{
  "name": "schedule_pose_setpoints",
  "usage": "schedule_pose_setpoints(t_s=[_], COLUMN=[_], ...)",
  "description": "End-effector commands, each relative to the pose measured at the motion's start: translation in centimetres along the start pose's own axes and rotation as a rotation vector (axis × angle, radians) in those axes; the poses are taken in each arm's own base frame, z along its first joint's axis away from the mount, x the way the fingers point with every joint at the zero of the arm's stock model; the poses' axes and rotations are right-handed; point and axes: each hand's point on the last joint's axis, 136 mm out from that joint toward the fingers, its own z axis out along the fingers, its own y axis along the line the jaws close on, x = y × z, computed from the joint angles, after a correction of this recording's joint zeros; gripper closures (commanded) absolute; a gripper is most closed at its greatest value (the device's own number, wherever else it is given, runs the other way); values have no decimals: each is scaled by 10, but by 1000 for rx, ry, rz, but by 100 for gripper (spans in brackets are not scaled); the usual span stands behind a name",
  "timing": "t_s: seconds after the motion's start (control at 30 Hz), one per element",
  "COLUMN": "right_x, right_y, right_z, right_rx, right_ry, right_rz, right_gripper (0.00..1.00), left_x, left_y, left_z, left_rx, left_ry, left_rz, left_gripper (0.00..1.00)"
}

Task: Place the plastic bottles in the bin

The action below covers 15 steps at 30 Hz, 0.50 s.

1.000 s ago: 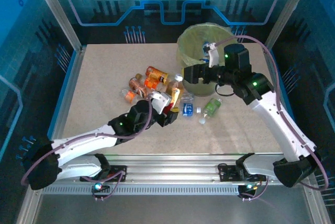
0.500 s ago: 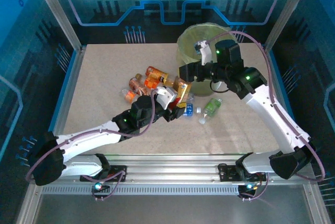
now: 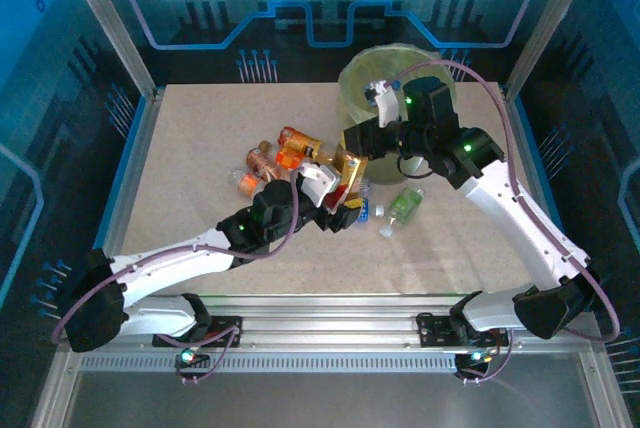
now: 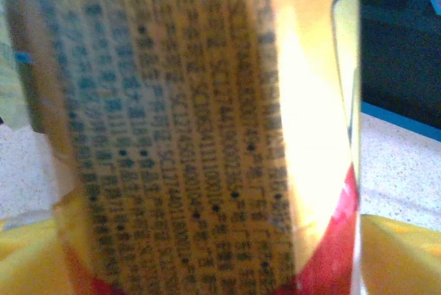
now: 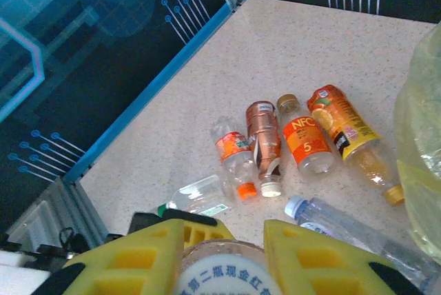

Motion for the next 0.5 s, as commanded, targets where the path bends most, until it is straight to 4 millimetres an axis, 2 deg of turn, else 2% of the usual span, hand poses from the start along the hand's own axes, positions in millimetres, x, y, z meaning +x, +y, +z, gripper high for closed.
schedule_pose_setpoints(t_s=[0.0, 0.13, 0.27, 0.4, 0.47], right_x=[-24, -56, -97, -143, -165], right_y=[5, -3, -16, -35, -52], right_z=[-12, -27, -47, -65, -72], right_rx=[36, 136, 265, 389, 463], right_ry=[-66, -152, -258, -359, -403], right_rz=[-75, -148, -224, -263, -271], right_gripper=[91, 98, 100, 99, 99], left_x=[-33, -40, -47, -45, -43], left_y=[2, 3, 5, 13, 19], left_z=[-7, -22, -40, -52, -56], left_rx=[-17, -21, -24, -65, -93], left_ry=[-99, -156, -231, -246, -248], left_rz=[3, -13, -27, -34, -43], left_gripper=[1, 1, 1, 1, 1])
